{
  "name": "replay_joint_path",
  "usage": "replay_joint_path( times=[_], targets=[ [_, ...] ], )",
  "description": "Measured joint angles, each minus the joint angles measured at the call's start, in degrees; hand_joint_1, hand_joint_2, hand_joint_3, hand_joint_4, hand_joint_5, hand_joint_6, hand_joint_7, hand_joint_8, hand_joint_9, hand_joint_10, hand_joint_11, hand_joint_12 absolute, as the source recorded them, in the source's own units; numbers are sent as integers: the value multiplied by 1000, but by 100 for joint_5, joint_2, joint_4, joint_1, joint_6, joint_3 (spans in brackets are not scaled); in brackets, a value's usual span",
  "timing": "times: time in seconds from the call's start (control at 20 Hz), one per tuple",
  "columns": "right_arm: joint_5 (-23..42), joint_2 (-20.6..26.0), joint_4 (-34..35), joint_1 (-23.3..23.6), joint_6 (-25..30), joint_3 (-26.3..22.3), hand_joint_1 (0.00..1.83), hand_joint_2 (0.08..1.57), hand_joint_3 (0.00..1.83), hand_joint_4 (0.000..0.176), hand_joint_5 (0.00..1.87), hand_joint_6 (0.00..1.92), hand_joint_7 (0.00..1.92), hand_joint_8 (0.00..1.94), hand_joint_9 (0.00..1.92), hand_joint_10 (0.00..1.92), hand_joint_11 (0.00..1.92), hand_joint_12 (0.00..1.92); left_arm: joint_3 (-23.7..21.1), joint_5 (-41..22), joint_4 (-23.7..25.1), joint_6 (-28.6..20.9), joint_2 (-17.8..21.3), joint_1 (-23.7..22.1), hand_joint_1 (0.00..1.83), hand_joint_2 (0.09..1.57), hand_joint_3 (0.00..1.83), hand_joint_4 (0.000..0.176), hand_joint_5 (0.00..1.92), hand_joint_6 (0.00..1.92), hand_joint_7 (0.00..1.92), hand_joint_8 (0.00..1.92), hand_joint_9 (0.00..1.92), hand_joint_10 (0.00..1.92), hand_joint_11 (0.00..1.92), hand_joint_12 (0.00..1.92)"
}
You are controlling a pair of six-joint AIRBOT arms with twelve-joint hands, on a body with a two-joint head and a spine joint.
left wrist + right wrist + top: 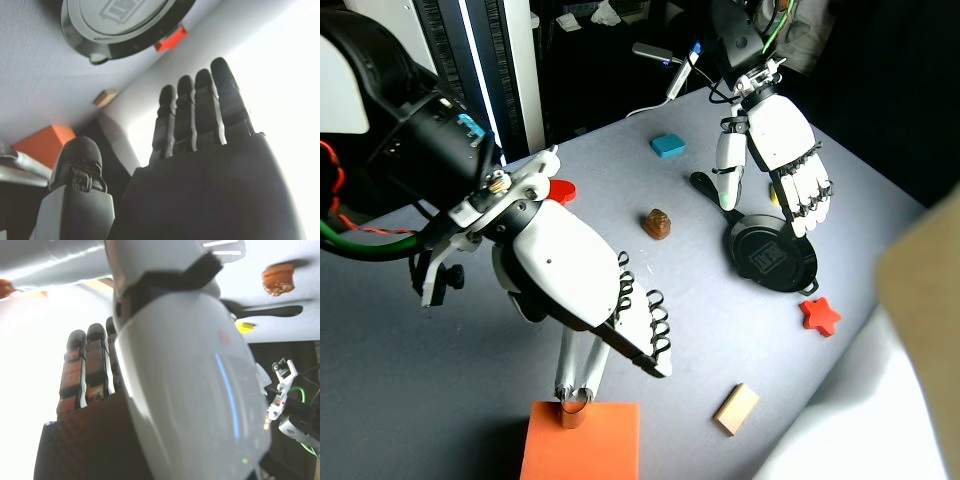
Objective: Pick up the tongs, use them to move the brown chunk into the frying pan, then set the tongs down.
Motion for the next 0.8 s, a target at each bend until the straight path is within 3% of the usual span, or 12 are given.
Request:
replay_joint_path(
  times=[0.45,0.8],
  targets=[
    [-293,-455,-11,-227,-20,531,1080,968,0,0,0,0,0,0,0,0,0,0,0,-22,-7,-4,0,0,0,1206,0,0,165,6,169,4,146,8,0,554],
    [-236,-575,11,-435,-111,658,1091,968,0,0,0,0,0,0,0,0,0,0,20,-57,0,-4,-7,2,0,1206,0,0,187,8,178,2,149,2,0,525]
  ],
)
